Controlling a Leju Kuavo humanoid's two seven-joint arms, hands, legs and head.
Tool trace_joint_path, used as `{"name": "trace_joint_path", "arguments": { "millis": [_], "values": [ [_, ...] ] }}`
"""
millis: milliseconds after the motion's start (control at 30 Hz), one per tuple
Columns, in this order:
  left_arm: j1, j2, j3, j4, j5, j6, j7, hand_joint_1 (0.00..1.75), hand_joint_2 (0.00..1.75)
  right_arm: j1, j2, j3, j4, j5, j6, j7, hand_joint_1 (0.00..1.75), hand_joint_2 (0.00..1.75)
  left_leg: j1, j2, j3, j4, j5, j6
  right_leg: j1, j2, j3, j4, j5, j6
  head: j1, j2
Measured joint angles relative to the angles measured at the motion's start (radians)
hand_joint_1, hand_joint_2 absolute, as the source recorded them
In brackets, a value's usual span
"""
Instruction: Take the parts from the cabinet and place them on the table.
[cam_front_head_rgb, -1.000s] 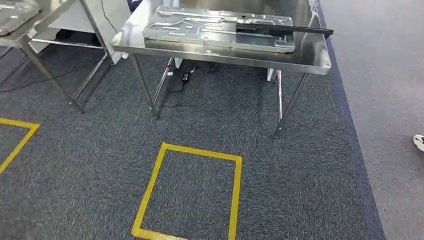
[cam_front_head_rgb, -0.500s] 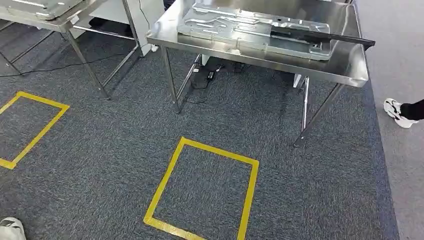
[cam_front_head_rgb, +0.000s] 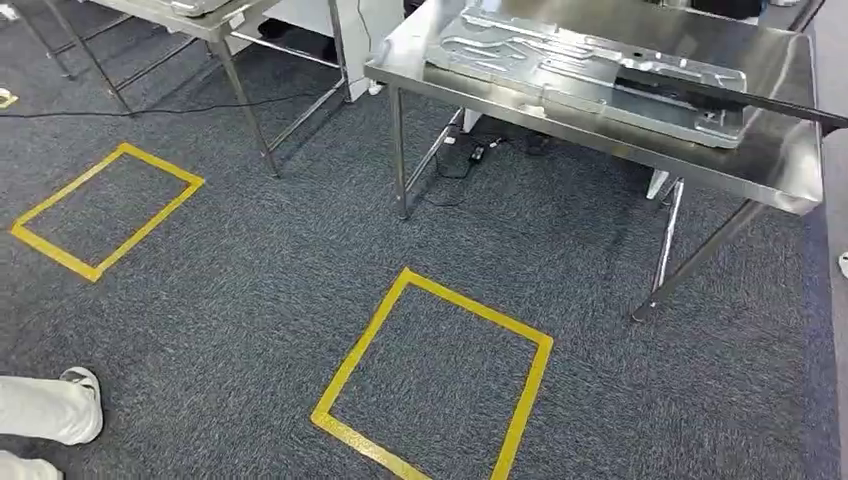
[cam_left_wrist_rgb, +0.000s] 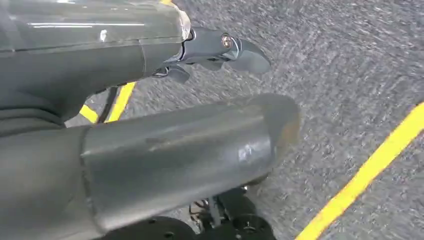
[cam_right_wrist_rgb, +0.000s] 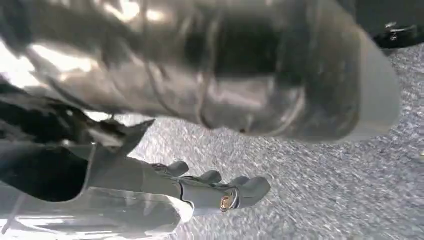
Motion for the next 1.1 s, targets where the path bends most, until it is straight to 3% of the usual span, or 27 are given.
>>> {"name": "trace_joint_path", "arguments": {
  "millis": [67, 100, 133, 167, 233, 267, 300, 367, 400, 433, 500, 567, 600, 633, 667, 733, 767, 800, 833, 867, 900, 933, 1067, 1100],
  "values": [
    [0.004, 0.003, 0.002, 0.001, 0.004, -0.001, 0.001, 0.00, 0.00, -0.007, 0.000, -0.008, 0.005, 0.024, 0.000, -0.003, 0.00, 0.00, 0.002, -0.019, -0.004, -0.008, 0.005, 0.014, 0.000, -0.017, 0.007, -0.004, -0.001, 0.013, 0.000, 0.000],
    [0.004, 0.002, 0.003, 0.001, 0.005, -0.002, 0.002, 0.00, 0.00, -0.008, 0.000, -0.011, 0.006, 0.036, 0.000, -0.005, 0.00, 0.00, 0.007, -0.028, 0.005, -0.014, 0.012, 0.023, -0.008, 0.013, 0.007, 0.009, -0.015, 0.020, 0.000, 0.000],
    [0.002, 0.003, 0.003, 0.003, 0.008, -0.003, 0.002, 0.00, 0.00, -0.009, -0.001, -0.016, 0.008, 0.046, 0.001, -0.009, 0.00, 0.00, 0.007, -0.035, 0.003, -0.015, 0.016, 0.031, -0.008, 0.058, -0.012, 0.049, -0.049, 0.020, 0.000, 0.000],
    [0.000, 0.003, 0.003, 0.005, 0.008, -0.003, 0.002, 0.00, 0.00, -0.009, -0.001, -0.023, 0.011, 0.051, 0.002, -0.010, 0.00, 0.00, 0.007, -0.045, -0.001, -0.015, 0.018, 0.035, -0.009, 0.087, -0.046, 0.124, -0.095, 0.021, 0.000, 0.000],
    [-0.002, 0.004, 0.003, 0.007, 0.008, -0.004, 0.002, 0.00, 0.00, -0.011, -0.002, -0.036, 0.015, 0.057, 0.001, -0.011, 0.00, 0.00, 0.004, -0.069, -0.007, -0.014, 0.020, 0.038, -0.009, 0.102, -0.127, 0.287, -0.162, 0.022, 0.000, 0.000],
    [-0.001, 0.005, 0.003, 0.008, 0.008, -0.005, 0.002, 0.00, 0.00, -0.014, -0.002, -0.040, 0.016, 0.059, 0.001, -0.012, 0.00, 0.00, 0.003, -0.082, -0.007, -0.013, 0.020, 0.038, -0.009, 0.102, -0.146, 0.320, -0.159, 0.022, 0.000, 0.000],
    [0.001, 0.006, 0.004, 0.009, 0.008, -0.005, 0.002, 0.00, 0.00, -0.014, -0.002, -0.043, 0.018, 0.060, 0.001, -0.012, 0.00, 0.00, 0.003, -0.095, -0.006, -0.013, 0.020, 0.038, -0.009, 0.103, -0.141, 0.302, -0.131, 0.020, 0.000, 0.000],
    [0.001, 0.006, 0.005, 0.009, 0.009, -0.005, 0.002, 0.00, 0.00, -0.016, -0.002, -0.048, 0.019, 0.070, 0.004, -0.016, 0.00, 0.00, 0.002, -0.124, -0.002, -0.008, 0.019, 0.036, -0.009, 0.115, -0.078, 0.153, -0.031, 0.012, 0.000, 0.000],
    [0.000, 0.006, 0.006, 0.010, 0.009, -0.005, 0.002, 0.00, 0.00, -0.018, -0.002, -0.053, 0.019, 0.078, 0.006, -0.019, 0.00, 0.00, 0.003, -0.139, -0.002, -0.005, 0.018, 0.034, -0.009, 0.147, -0.035, 0.051, 0.019, 0.005, 0.000, 0.000],
    [-0.002, 0.003, 0.006, 0.013, 0.009, -0.006, 0.002, 0.00, 0.00, -0.018, -0.003, -0.060, 0.019, 0.082, 0.006, -0.019, 0.00, 0.00, 0.000, -0.146, -0.006, -0.003, 0.018, 0.029, -0.009, 0.195, -0.024, 0.024, 0.006, -0.002, 0.000, 0.000],
    [-0.005, 0.004, 0.006, 0.015, 0.010, -0.006, 0.002, 0.00, 0.00, -0.026, -0.003, -0.068, 0.021, 0.088, 0.006, -0.020, 0.00, 0.00, 0.005, -0.165, -0.018, 0.000, 0.022, 0.013, -0.005, 0.176, -0.028, 0.015, 0.011, -0.001, 0.000, 0.000],
    [0.000, 0.005, 0.007, 0.016, 0.010, -0.005, 0.002, 0.00, 0.00, -0.034, -0.003, -0.073, 0.021, 0.094, 0.006, -0.019, 0.00, 0.00, 0.006, -0.187, -0.026, -0.007, 0.028, -0.004, -0.004, 0.157, -0.024, 0.008, 0.017, -0.013, 0.000, 0.000],
    [0.000, 0.009, 0.008, 0.016, 0.010, -0.003, 0.002, 0.00, 0.00, -0.035, 0.001, -0.074, 0.021, 0.095, 0.006, -0.019, 0.00, 0.00, 0.008, -0.162, -0.024, 0.004, 0.021, -0.005, -0.013, 0.140, -0.020, -0.005, 0.025, -0.022, 0.000, 0.000],
    [0.000, 0.008, 0.008, 0.018, 0.010, -0.004, 0.003, 0.00, 0.00, -0.035, 0.000, -0.076, 0.021, 0.096, 0.006, -0.019, 0.00, 0.00, 0.005, -0.104, -0.037, 0.035, -0.004, -0.010, -0.012, 0.131, -0.016, -0.011, 0.027, -0.030, 0.000, 0.000],
    [-0.003, 0.008, 0.008, 0.019, 0.010, -0.004, 0.002, 0.00, 0.00, -0.034, 0.000, -0.078, 0.022, 0.096, 0.007, -0.019, 0.00, 0.00, 0.005, -0.078, -0.068, 0.096, -0.045, -0.017, -0.011, 0.116, -0.017, -0.011, 0.027, -0.034, 0.000, 0.000],
    [-0.007, 0.008, 0.008, 0.019, 0.010, -0.004, 0.002, 0.00, 0.00, -0.032, 0.001, -0.083, 0.022, 0.096, 0.007, -0.019, 0.00, 0.00, 0.010, -0.066, -0.144, 0.254, -0.121, -0.028, -0.008, 0.085, -0.022, -0.009, 0.025, -0.036, 0.000, 0.000],
    [-0.007, 0.009, 0.008, 0.019, 0.010, -0.004, 0.002, 0.00, 0.00, -0.033, 0.001, -0.085, 0.023, 0.096, 0.007, -0.019, 0.00, 0.00, 0.012, -0.064, -0.168, 0.308, -0.134, -0.033, -0.007, 0.070, -0.023, -0.008, 0.025, -0.035, 0.000, 0.000],
    [-0.006, 0.010, 0.008, 0.019, 0.010, -0.004, 0.003, 0.00, 0.00, -0.033, 0.000, -0.086, 0.023, 0.096, 0.006, -0.019, 0.00, 0.00, 0.014, -0.062, -0.165, 0.306, -0.120, -0.036, -0.008, 0.056, -0.023, -0.007, 0.023, -0.033, 0.000, 0.000],
    [-0.004, 0.010, 0.008, 0.019, 0.010, -0.004, 0.003, 0.00, 0.00, -0.035, 0.001, -0.087, 0.024, 0.097, 0.007, -0.019, 0.00, 0.00, 0.016, -0.058, -0.135, 0.253, -0.086, -0.037, -0.008, 0.044, -0.023, -0.005, 0.022, -0.030, 0.000, 0.000],
    [-0.003, 0.011, 0.008, 0.019, 0.010, -0.003, 0.005, 0.00, 0.00, -0.035, 0.001, -0.089, 0.025, 0.098, 0.007, -0.019, 0.00, 0.00, 0.017, -0.049, -0.084, 0.160, -0.043, -0.037, -0.010, 0.031, -0.021, -0.003, 0.019, -0.026, 0.000, 0.000],
    [-0.003, 0.012, 0.008, 0.019, 0.010, -0.003, 0.005, 0.00, 0.00, -0.035, 0.001, -0.090, 0.026, 0.098, 0.007, -0.019, 0.00, 0.00, 0.017, -0.026, -0.024, 0.057, -0.004, -0.035, -0.010, 0.019, -0.018, -0.001, 0.015, -0.021, 0.000, 0.000],
    [-0.006, 0.012, 0.008, 0.019, 0.010, -0.003, 0.005, 0.00, 0.00, -0.036, 0.000, -0.091, 0.026, 0.098, 0.008, -0.019, 0.00, 0.00, 0.015, 0.023, 0.004, -0.006, -0.003, -0.026, -0.005, 0.010, -0.013, 0.002, 0.011, -0.015, 0.000, 0.000],
    [-0.003, 0.012, 0.008, 0.021, 0.010, -0.002, 0.006, 0.00, 0.00, -0.042, 0.000, -0.092, 0.027, 0.099, 0.012, -0.019, 0.00, 0.00, 0.006, -0.012, -0.004, -0.002, 0.005, 0.001, -0.001, -0.020, 0.000, -0.003, 0.010, 0.011, 0.000, 0.000],
    [-0.004, 0.012, 0.008, 0.021, 0.010, -0.002, 0.007, 0.00, 0.00, -0.043, 0.000, -0.092, 0.027, 0.099, 0.012, -0.019, 0.00, 0.00, 0.015, -0.026, 0.007, -0.013, 0.014, 0.012, -0.004, -0.025, 0.001, -0.002, 0.003, 0.019, 0.000, 0.000]
  ]
}}
